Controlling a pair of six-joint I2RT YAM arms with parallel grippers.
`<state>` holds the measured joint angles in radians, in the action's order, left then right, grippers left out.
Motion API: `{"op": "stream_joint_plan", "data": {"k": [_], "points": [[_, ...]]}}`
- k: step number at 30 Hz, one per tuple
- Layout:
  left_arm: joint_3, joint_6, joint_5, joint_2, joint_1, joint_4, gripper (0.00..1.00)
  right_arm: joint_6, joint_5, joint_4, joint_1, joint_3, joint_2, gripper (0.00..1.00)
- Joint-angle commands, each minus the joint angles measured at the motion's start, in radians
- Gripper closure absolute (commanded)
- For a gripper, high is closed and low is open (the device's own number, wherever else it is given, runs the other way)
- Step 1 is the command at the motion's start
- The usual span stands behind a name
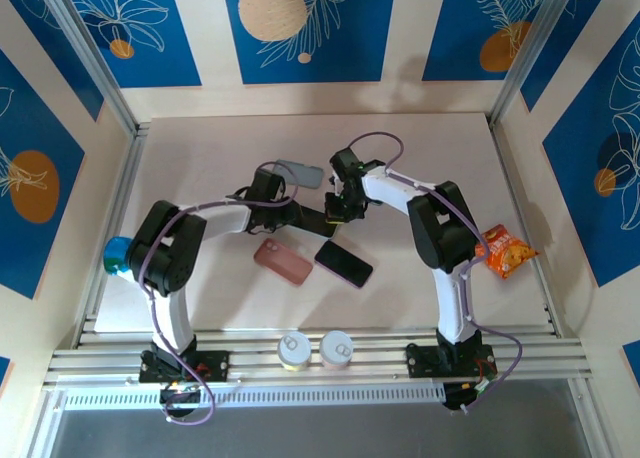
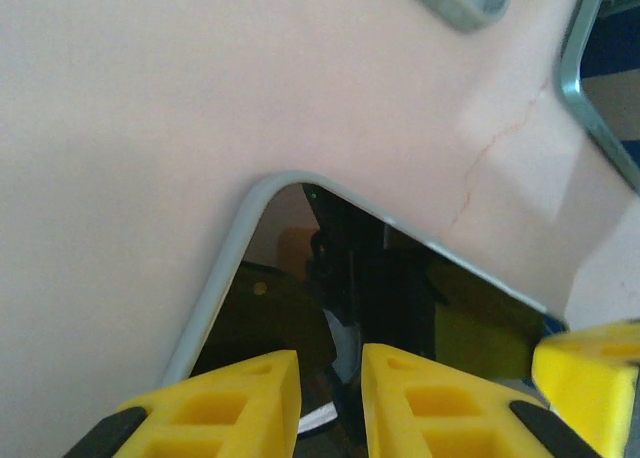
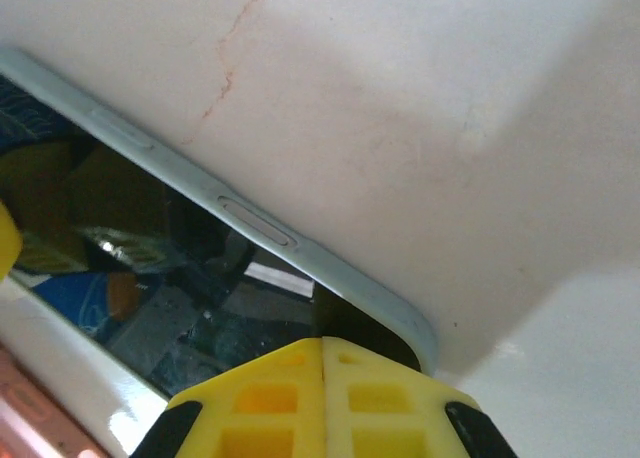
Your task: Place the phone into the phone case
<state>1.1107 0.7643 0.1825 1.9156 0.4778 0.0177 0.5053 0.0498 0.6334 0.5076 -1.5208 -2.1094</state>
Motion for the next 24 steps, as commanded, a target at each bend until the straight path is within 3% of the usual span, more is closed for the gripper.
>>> {"op": "stream_joint_plan", "data": {"k": [1, 11, 24], "points": [[0.071, -0.024, -0.008, 0.088, -0.023, 0.014, 0.75, 0.058, 0.199, -0.009, 0.031, 0.024, -0.104, 1.0], [0.281, -0.085, -0.03, 0.142, -0.096, 0.128, 0.76, 0.05, 0.278, -0.005, 0.035, -0.109, -0.139, 1.0], [0.026, -0.044, -0.025, -0.208, -0.187, 0.093, 0.75, 0.157, 0.257, -0.013, 0.091, -0.268, -0.266, 1.0]]}}
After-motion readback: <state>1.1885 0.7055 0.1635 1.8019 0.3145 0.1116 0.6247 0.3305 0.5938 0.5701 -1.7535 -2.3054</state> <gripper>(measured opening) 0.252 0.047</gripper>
